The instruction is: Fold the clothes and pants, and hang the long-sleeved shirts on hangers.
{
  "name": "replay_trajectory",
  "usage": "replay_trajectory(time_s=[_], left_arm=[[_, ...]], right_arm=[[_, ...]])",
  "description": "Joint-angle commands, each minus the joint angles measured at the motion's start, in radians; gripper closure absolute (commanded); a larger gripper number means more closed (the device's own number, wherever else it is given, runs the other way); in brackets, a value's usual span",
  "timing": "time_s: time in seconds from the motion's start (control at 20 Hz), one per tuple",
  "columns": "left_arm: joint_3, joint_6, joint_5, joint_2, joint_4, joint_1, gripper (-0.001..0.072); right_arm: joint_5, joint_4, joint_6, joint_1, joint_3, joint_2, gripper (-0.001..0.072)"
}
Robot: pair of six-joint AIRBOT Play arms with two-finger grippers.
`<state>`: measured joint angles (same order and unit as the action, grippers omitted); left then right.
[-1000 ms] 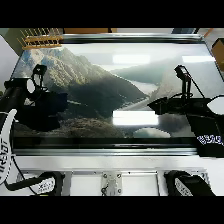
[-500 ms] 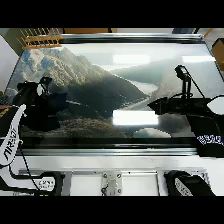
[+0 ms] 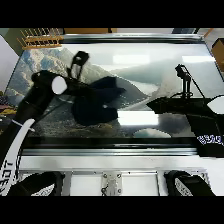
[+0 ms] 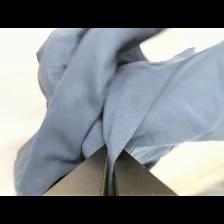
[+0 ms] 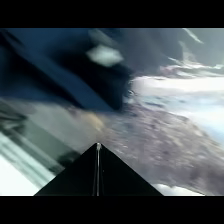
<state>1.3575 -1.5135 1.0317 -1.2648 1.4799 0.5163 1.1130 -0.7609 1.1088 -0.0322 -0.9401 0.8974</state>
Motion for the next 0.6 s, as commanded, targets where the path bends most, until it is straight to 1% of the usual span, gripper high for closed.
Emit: replay_trajectory(time_s=[0.0, 0.05, 0.15, 0.3, 0.35, 0.4, 0.45, 0.5, 0.55], left_arm=[[0.011, -0.006, -0.092, 0.021, -0.032, 0.178, 0.0701], [0.011, -0.006, -0.096, 0.021, -0.034, 0.184, 0.0701], [0.011, -0.050, -0.093, 0.022, -0.040, 0.176, 0.0701], [0.009, -0.058, -0.092, 0.017, -0.042, 0.175, 0.0701], [0.009, -0.063, -0.086, 0.010, -0.039, 0.166, 0.0674], [0.009, -0.091, -0.081, 0.003, -0.040, 0.150, 0.0340], [0.009, -0.127, -0.069, -0.005, -0.040, 0.126, 0.0023], [0.009, -0.160, -0.040, -0.012, -0.042, 0.091, -0.0008], [0.009, -0.175, -0.004, -0.019, -0.043, 0.053, -0.0009]], right_arm=[[0.014, 0.068, -0.084, 0.010, -0.009, 0.000, 0.0689], [0.015, 0.064, -0.092, 0.028, -0.020, -0.001, 0.0689], [0.013, 0.066, -0.092, 0.093, -0.046, -0.004, 0.0689], [0.011, 0.069, -0.091, 0.204, -0.054, -0.021, 0.0689], [0.011, 0.079, -0.091, 0.235, -0.053, -0.022, 0.0689], [0.018, 0.085, -0.091, 0.259, -0.053, -0.023, 0.0689], [0.025, 0.085, -0.091, 0.279, -0.053, -0.023, 0.0689], [0.038, 0.084, -0.091, 0.295, -0.053, -0.023, 0.0689], [0.050, 0.084, -0.091, 0.307, -0.053, -0.023, 0.0688]])
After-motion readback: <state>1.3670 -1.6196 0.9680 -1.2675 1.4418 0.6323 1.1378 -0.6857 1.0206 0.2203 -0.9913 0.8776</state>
